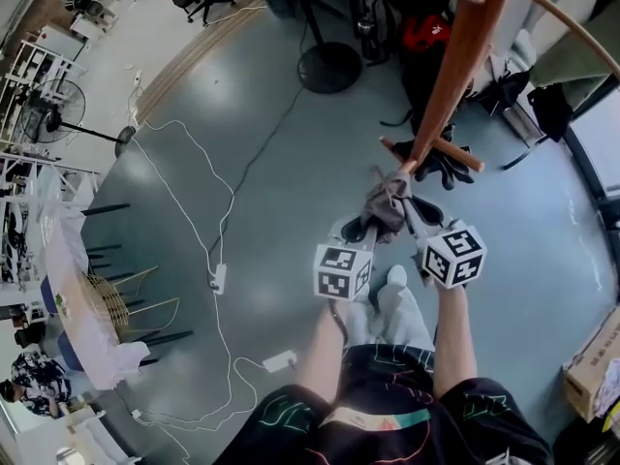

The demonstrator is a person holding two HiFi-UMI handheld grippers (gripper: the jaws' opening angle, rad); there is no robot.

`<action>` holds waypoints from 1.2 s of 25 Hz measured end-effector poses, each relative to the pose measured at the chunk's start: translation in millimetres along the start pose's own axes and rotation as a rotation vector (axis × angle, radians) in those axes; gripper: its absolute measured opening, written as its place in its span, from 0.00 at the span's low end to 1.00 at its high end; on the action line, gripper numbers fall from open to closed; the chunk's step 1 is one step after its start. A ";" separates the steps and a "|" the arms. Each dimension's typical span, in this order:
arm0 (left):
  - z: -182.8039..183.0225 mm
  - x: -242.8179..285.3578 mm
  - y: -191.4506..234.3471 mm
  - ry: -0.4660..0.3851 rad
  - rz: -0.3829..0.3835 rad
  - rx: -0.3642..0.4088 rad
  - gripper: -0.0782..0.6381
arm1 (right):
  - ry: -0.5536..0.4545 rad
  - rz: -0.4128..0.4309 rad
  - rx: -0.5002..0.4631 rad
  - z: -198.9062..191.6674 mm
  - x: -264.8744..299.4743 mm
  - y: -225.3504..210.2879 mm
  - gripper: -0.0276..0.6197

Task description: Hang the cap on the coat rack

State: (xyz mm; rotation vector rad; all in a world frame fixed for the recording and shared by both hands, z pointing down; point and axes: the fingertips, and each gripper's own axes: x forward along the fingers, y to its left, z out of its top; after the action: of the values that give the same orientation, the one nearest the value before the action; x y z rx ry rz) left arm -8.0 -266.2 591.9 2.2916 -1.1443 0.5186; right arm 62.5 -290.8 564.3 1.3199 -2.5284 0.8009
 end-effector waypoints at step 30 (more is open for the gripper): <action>-20.5 53.6 -21.8 0.032 0.069 -0.088 0.45 | 0.036 -0.076 0.128 -9.1 -9.7 -74.2 0.10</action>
State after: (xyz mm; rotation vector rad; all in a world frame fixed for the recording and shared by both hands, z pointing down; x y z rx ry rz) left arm 38.2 -275.7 631.2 2.1684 -1.2099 0.5183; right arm 127.0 -313.2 596.3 1.4166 -2.4196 0.9757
